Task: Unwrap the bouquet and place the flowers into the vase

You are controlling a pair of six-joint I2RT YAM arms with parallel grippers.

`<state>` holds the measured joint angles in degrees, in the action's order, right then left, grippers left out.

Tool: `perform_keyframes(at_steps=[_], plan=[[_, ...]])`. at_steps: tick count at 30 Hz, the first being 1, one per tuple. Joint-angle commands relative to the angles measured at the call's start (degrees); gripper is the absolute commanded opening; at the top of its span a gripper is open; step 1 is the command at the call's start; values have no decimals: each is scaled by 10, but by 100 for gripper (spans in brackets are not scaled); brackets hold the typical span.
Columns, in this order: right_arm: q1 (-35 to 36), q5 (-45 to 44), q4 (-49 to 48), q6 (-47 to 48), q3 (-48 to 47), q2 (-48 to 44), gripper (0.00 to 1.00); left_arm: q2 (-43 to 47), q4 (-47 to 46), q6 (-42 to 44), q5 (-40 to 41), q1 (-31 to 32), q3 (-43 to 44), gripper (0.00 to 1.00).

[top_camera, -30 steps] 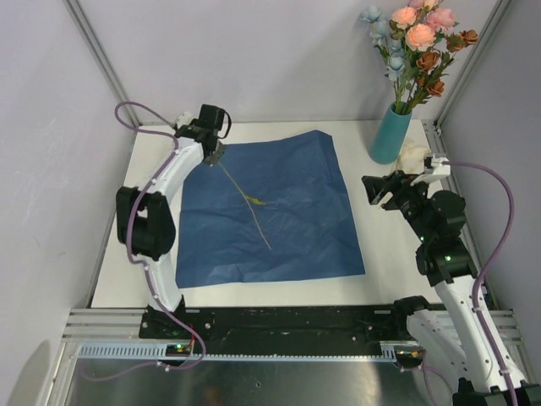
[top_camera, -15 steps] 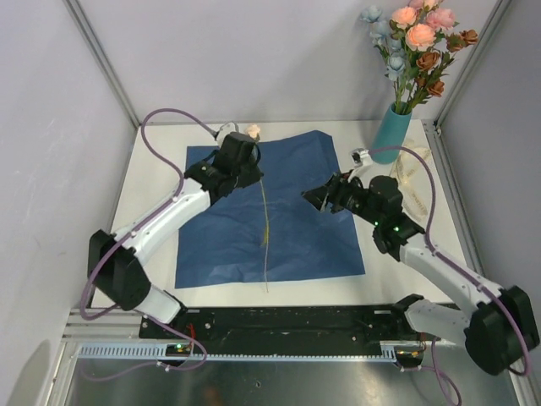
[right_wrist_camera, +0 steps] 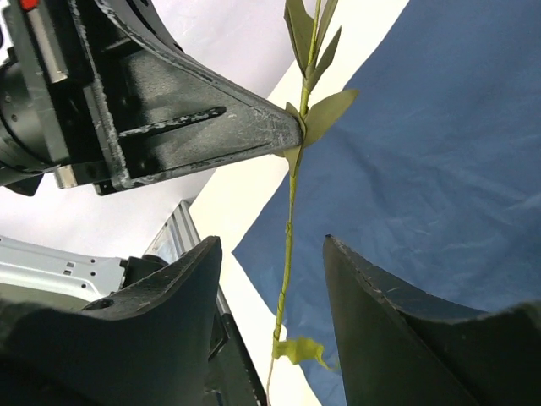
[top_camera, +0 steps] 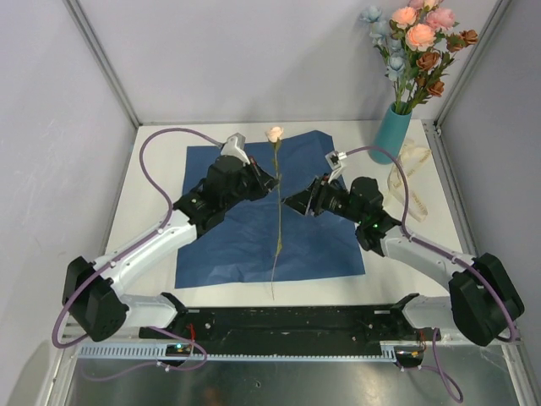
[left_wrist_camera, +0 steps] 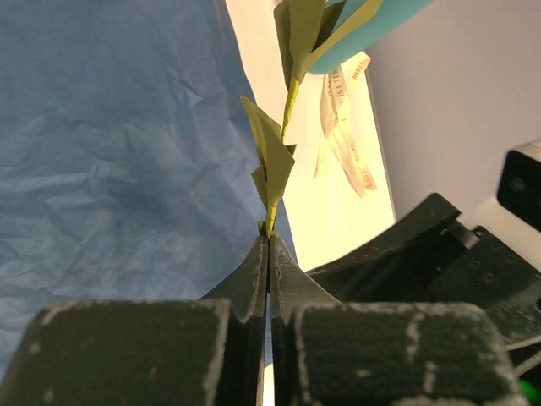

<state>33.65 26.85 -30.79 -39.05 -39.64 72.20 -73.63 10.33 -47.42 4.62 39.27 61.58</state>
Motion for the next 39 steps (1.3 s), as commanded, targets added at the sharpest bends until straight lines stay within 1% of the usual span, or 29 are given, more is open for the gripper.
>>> perform_keyframes(at_steps=[1,6,9,12,14,15,17,18,20,21,23,24,25,27,32,34,37,39], plan=[[19,1,-45,3,-2,20,56,32,-96,11,-38,5,-29,0],[32,-20,-37,16,-2,23,51,37,-100,20,-42,7,-31,0],[36,-25,-31,21,-2,24,49,43,-119,24,-42,8,-35,0],[45,-38,-21,27,-2,23,46,46,-129,28,-59,8,-39,0],[53,-49,-15,36,-1,18,35,49,-132,28,-62,9,-42,0],[56,-60,-12,41,-2,12,23,51,-135,29,-65,9,-44,0],[62,-81,0,51,-2,-1,8,55,-138,35,-68,9,-47,2],[63,-90,3,56,-2,-8,4,58,-139,39,-68,9,-48,6],[64,-107,7,66,-2,-23,1,64,-139,49,-69,9,-49,28],[64,-119,11,72,-2,-34,0,70,-137,57,-71,9,-50,46],[63,-144,15,98,-2,-59,0,82,-128,71,-77,9,-49,78],[61,-153,14,116,-2,-75,0,88,-122,78,-81,9,-50,89],[56,-162,12,129,-2,-88,0,97,-115,90,-85,8,-49,94],[38,-175,17,166,-10,-113,0,114,-72,112,-85,8,-45,98],[-55,-204,60,246,-60,-157,0,198,-3,186,-69,7,-69,100],[-101,-221,49,262,-74,-166,0,244,23,225,-55,7,-85,100],[-164,-242,11,275,-98,-163,0,315,67,287,-6,7,-107,100],[-198,-272,-11,283,-118,-151,0,357,96,319,25,7,-118,100]])
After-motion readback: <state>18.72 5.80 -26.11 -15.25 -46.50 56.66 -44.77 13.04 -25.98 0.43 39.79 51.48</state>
